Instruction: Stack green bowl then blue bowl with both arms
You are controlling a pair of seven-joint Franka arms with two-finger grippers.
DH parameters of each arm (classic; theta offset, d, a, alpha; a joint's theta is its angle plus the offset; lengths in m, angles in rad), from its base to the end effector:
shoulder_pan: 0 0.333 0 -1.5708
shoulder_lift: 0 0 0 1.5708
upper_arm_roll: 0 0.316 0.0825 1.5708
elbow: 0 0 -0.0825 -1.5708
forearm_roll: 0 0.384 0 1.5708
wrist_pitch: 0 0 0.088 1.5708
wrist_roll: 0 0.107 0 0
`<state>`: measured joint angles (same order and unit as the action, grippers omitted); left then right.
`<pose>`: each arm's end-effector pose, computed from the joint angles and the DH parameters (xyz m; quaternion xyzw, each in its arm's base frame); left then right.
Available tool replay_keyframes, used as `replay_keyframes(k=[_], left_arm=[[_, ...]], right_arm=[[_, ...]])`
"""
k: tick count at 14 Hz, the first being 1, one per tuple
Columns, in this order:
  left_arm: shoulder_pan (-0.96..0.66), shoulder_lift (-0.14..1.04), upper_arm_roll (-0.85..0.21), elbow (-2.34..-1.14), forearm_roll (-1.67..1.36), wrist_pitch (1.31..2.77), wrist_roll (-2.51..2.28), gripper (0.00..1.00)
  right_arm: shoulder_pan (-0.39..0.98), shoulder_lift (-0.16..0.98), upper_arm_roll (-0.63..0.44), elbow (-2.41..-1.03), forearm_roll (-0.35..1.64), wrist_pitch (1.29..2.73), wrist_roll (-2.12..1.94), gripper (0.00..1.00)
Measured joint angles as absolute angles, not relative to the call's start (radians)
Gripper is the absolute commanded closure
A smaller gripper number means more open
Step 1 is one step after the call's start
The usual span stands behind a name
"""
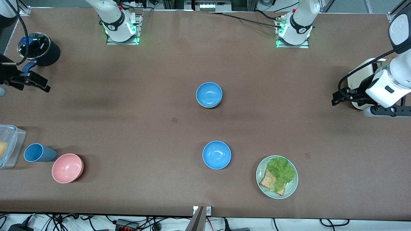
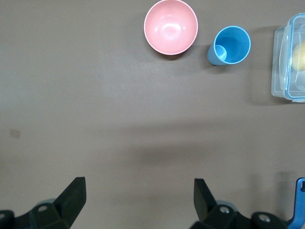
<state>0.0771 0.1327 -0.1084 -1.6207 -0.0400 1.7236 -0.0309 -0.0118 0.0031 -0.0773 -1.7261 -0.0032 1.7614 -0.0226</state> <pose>0.6005 -0.0190 0.5377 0.9995 0.0035 -0.0154 0.0264 0.5648 -0.0507 0.5655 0.9993 -0.0330 0.0160 0.0026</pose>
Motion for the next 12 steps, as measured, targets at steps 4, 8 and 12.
replay_keyframes(k=[4, 8, 12], left_arm=[[0.074, 0.138, -0.106, -1.621, -0.040, 1.711, -0.030, 0.00], [0.074, 0.139, -0.104, -1.621, -0.040, 1.680, -0.029, 0.00], [0.074, 0.139, -0.103, -1.619, -0.040, 1.671, -0.029, 0.00]], right_arm=[[-0.012, 0.003, -0.077, -1.726, -0.003, 1.761, -0.023, 0.00], [-0.012, 0.003, -0.077, -1.726, -0.003, 1.761, -0.023, 0.00], [-0.012, 0.003, -0.077, -1.726, -0.003, 1.761, -0.024, 0.00]])
